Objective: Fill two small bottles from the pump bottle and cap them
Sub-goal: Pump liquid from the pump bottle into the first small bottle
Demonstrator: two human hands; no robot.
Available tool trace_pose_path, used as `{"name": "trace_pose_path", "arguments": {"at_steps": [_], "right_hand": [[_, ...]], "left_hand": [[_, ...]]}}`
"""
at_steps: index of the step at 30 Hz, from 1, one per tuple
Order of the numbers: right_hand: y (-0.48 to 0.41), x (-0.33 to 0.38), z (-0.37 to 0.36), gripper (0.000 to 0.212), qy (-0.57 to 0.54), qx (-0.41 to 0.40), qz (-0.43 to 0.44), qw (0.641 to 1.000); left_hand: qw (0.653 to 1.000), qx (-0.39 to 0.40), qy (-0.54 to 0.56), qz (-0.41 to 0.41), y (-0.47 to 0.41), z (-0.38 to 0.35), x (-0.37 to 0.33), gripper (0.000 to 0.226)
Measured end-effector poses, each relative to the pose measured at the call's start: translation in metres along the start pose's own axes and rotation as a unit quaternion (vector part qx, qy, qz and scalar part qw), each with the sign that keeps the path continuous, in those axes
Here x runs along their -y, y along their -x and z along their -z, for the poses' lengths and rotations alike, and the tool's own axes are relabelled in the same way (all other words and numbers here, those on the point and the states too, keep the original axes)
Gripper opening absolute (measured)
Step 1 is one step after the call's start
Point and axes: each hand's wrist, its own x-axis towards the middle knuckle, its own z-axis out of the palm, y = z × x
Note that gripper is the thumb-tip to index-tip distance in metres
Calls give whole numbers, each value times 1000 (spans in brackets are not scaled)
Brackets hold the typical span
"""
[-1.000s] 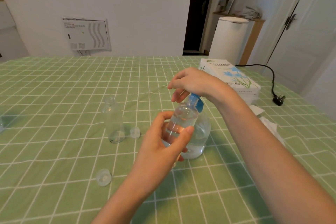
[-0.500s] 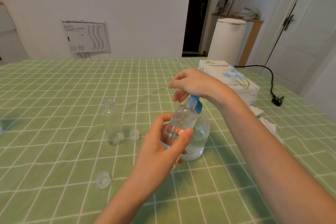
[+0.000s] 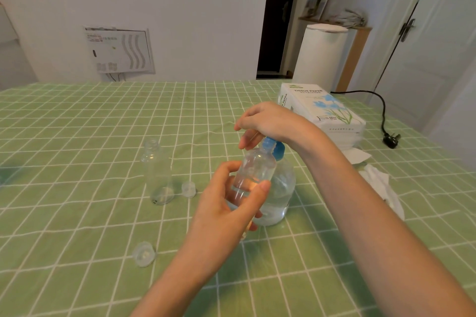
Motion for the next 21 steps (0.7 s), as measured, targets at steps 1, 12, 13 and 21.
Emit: {"name": "trace_pose_path", "arguments": {"at_steps": [1,12,13,21], "right_hand": [[0,-1,-1,17,-2,1,-2,1000],[2,5,8,29,21,-23,10,999],[1,5,7,29,18,-20,8,1000],[1,4,3,18,11,-7,7,1000]], "left_hand": [[1000,-1,-2,2,0,0,1,40],[1000,4,-7,-10,0,0,-4,35],[1000,5,-6,-10,0,0,-3,35],[1000,2,-7,-15,0,0,-2,38]]}}
